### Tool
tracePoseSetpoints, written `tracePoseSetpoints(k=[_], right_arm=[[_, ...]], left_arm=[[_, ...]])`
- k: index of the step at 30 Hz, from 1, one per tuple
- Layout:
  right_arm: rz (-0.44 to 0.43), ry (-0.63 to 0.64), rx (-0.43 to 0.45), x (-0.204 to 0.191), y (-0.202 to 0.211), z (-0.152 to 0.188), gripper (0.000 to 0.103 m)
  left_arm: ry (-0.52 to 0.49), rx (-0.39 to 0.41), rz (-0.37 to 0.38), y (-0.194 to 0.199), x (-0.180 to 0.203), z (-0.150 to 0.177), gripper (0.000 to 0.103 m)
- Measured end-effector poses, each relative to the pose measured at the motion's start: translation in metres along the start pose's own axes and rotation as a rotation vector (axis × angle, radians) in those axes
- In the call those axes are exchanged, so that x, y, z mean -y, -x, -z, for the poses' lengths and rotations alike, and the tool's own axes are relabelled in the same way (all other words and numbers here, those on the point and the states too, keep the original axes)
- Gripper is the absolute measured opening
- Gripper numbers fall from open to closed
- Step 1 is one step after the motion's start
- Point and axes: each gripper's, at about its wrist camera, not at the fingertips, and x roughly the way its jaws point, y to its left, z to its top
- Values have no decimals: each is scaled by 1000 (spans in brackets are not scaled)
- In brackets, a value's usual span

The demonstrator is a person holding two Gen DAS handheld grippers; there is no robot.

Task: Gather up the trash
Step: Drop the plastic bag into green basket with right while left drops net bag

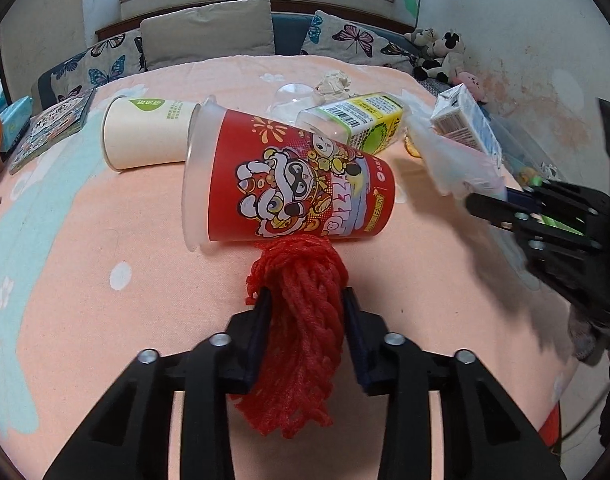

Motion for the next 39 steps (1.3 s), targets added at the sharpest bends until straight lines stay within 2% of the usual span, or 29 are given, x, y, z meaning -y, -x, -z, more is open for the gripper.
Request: tracePoseSetpoints(k=[6,12,21,24,27,33,35,36,39], right_arm=[[-130,-154,30,6,42,6,11],[-121,-314,73,41,91,37,11],[63,-476,152,115,157,90,8],[160,-517,191,142,180,106,8],[256,-555,199,171,193,121,8],[347,-635,174,214,190,152,13],[359,-661,157,224,185,164,24],[369,-676,150,228,183,171,42],[407,-676,138,233,184,182,45]], left_arm=[[17,4,59,19,3,9,23],[-26,38,137,46,25,9,23],[-148,72,279,57,101,-22,23],[-191,72,317,53,132,-31,23],[-235,66,349,45,162,-42,23],[-299,29,417,21,222,-65,23],[-322,24,433,17,239,-70,23],[-336,17,443,13,250,-73,23],[-375,3,453,7,279,-82,23]])
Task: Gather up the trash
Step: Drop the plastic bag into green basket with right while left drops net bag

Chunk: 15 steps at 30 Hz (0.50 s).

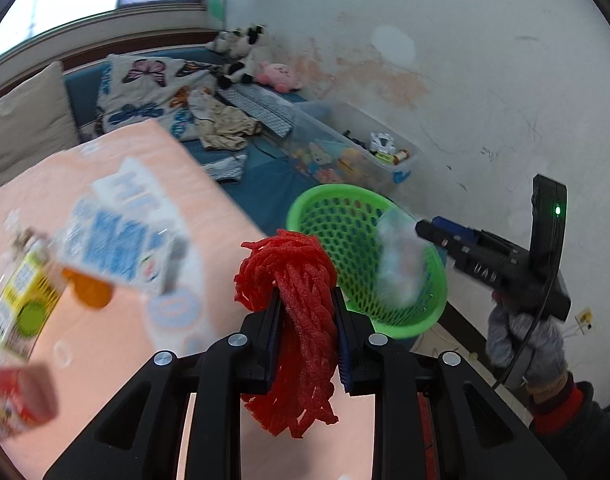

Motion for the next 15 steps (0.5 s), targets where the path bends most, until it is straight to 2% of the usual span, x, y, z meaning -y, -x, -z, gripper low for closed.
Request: tracePoseSetpoints(k=[7,11,15], right_arm=[[5,-50,-4,23,4,9,45],[22,-59,-3,29,8,11,46],[37,-53,12,34,18,15,51]], left_arm=[[-51,-36,20,-36,31,-27,23],[-80,-47,40,-49,47,-34,24],[-110,-78,48,-68,62,-35,24]])
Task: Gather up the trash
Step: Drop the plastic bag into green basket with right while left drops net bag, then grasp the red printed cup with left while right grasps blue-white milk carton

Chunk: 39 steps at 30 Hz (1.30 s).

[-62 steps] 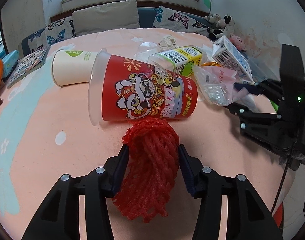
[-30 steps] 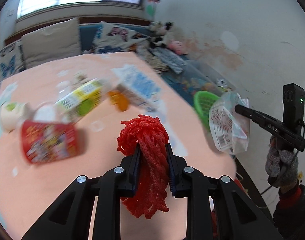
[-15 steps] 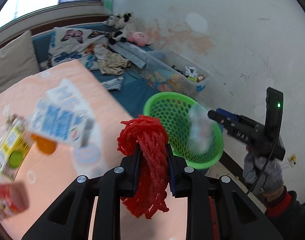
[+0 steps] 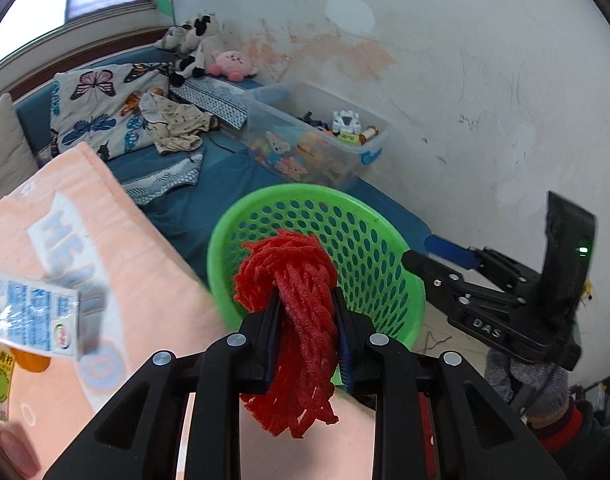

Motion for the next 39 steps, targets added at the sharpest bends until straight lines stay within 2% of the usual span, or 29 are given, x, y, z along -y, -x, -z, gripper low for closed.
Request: tracePoseSetpoints(k=[4,17,20,22,24,28,33,39], right_arm=[[4,1,19,3,6,6,62],[40,-26,57,18,1,19,69],[46,-38,64,23,0,18,69],[45,-43,70,25,0,17,70],[48,-42,77,24,1,18,70],[59,-37,94,21,1,18,71],[37,-53,106,21,-2,17,72],[-1,-76,106,16,-5,16,73]], left_arm=[[-11,-28,3,-15,6,2,24],[-34,-78,59,-49,9,-9,28],[-48,-88,77,-56,13,-9,37],[-53,-86,95,-58,15,-10,49],[-65,-73,103,-59,16,-12,56],[-66,-52,117,-57,14,-16,65],[-28,-9,104,-43,-2,-23,70],[-6,55,34,-14,-24,-22,77]])
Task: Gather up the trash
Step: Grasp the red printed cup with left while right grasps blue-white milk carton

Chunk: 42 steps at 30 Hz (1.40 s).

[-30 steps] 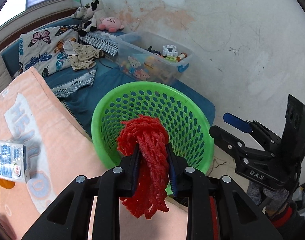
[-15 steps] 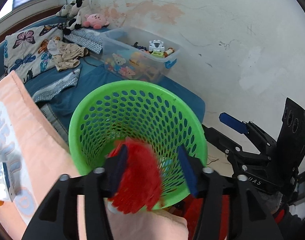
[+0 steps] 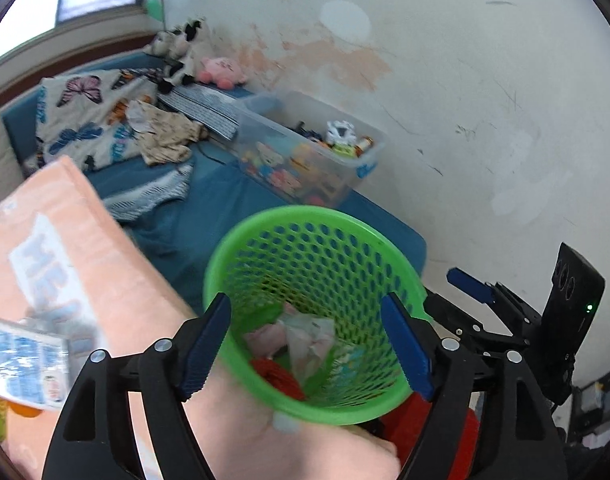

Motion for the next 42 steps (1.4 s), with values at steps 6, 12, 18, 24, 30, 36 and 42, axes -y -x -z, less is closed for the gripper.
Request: tracePoseSetpoints(k=[6,12,18,24,30,36,42], right_arm=[[-18,28,-14,-16,0,-3,74],[-94,100,-34,-53,8,-5,78],[-248,160,-109,-109,5,-6,79],[-365,270,-149,-175,-2,-15,82],[-428,416,-178,-239,-20,-22,87],[-434,612,-185,-294,-53,-22,90],[-433,744,-227,-327,-100,-20,91]], left_arm=[[21,69,-105,36,-16,10,82],[59,99,-201,76,-28,37,86],[139,102,-316,119,-51,81,88],[245,108,-454,169,-87,129,90],[382,118,-553,215,-125,179,91],[526,119,-618,246,-162,223,91],[628,114,-660,255,-189,247,91]])
